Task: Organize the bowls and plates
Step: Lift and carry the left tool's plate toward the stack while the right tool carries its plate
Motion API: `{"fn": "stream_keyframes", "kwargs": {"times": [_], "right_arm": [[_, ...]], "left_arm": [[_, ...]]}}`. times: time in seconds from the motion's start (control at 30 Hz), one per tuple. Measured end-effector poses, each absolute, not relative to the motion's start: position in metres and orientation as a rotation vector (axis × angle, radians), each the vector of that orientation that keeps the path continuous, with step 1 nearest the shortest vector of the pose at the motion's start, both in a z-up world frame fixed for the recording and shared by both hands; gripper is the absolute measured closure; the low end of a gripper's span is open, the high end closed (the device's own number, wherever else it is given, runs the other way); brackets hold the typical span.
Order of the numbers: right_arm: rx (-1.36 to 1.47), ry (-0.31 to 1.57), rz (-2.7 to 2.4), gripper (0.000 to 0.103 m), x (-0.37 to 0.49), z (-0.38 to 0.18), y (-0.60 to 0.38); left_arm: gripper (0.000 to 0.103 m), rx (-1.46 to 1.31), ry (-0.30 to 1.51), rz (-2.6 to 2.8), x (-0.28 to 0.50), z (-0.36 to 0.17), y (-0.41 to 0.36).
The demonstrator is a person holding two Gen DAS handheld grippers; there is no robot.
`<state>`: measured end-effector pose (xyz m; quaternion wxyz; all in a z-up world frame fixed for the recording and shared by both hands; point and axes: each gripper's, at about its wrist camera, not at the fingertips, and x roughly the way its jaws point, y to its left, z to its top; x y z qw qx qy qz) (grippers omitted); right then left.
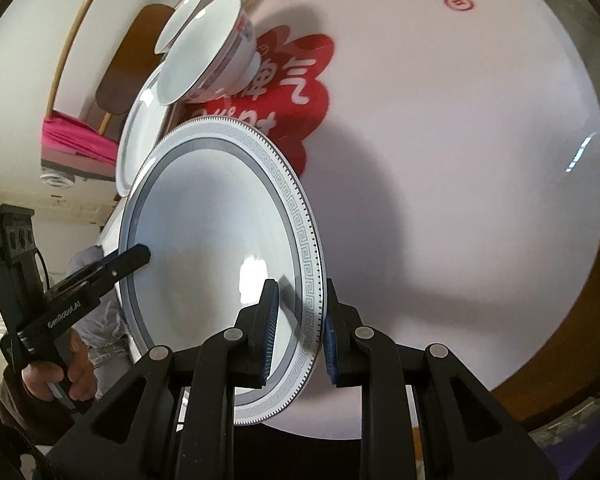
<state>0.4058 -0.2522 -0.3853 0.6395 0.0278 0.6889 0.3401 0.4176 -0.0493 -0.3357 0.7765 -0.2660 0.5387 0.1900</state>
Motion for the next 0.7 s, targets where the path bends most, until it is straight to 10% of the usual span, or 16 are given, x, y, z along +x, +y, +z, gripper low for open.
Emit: {"fn": "stream_keyframes", "kwargs": {"times": [0.7], "right_arm": [[0.138, 1.566, 0.740, 0.083, 0.393, -0.384, -0.196]], "left_arm": [[0.081, -0.512, 1.151, 0.312, 0.378, -0.310, 0.012]]}}
